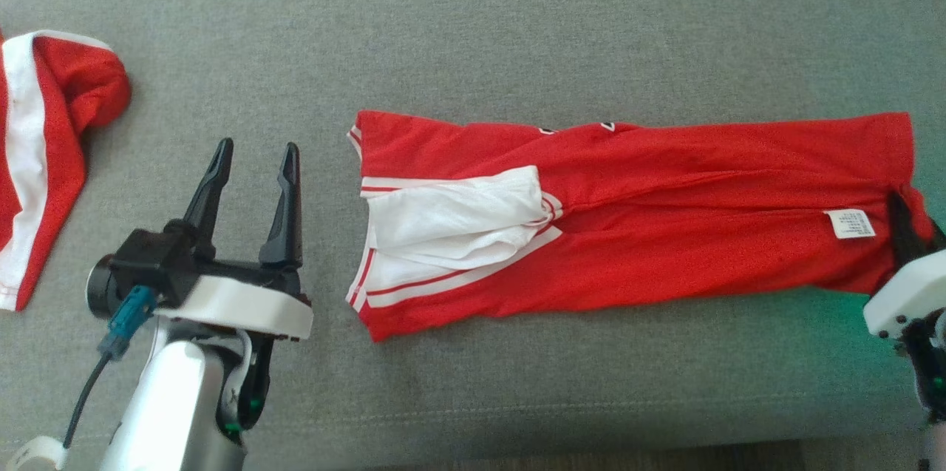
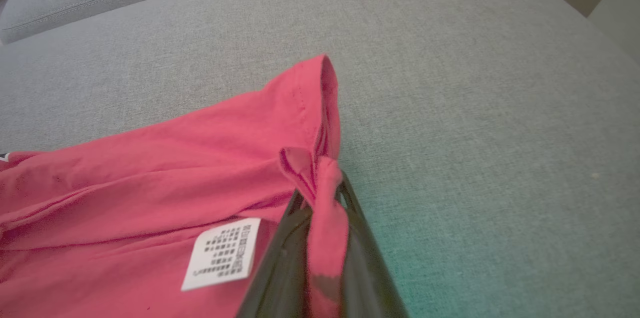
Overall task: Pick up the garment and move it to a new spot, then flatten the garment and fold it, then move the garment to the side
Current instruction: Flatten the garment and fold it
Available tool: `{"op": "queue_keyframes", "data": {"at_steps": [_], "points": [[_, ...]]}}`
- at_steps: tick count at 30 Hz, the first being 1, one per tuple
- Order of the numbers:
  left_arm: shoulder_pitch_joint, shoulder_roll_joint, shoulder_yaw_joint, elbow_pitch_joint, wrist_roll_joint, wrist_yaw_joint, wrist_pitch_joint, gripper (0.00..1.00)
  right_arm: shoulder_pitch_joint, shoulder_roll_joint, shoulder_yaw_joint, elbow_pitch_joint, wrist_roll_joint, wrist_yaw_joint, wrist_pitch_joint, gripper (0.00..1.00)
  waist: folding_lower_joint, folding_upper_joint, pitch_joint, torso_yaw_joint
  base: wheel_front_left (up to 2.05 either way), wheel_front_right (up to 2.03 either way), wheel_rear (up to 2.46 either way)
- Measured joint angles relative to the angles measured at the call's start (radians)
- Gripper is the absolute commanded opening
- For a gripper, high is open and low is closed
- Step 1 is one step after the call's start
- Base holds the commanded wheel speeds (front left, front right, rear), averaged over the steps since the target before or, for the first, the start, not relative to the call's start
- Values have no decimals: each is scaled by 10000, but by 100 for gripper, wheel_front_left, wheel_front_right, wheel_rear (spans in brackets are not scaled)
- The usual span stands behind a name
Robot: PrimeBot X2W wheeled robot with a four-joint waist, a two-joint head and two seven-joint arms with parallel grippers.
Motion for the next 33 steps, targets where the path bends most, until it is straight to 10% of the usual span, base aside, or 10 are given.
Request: {"op": "queue_keyframes", "data": {"at_steps": [17, 33], "points": [[307, 21, -125, 10, -140, 167, 109, 100, -500, 644, 3793, -2583, 3187, 0, 1599, 0, 0, 0, -804, 143, 0, 0, 0], [233, -184, -564, 232, -169, 207, 98, 100, -2785, 759, 8907, 2084, 6082, 0, -2349, 0, 0, 0, -692, 1434, 0, 0, 0]]}}
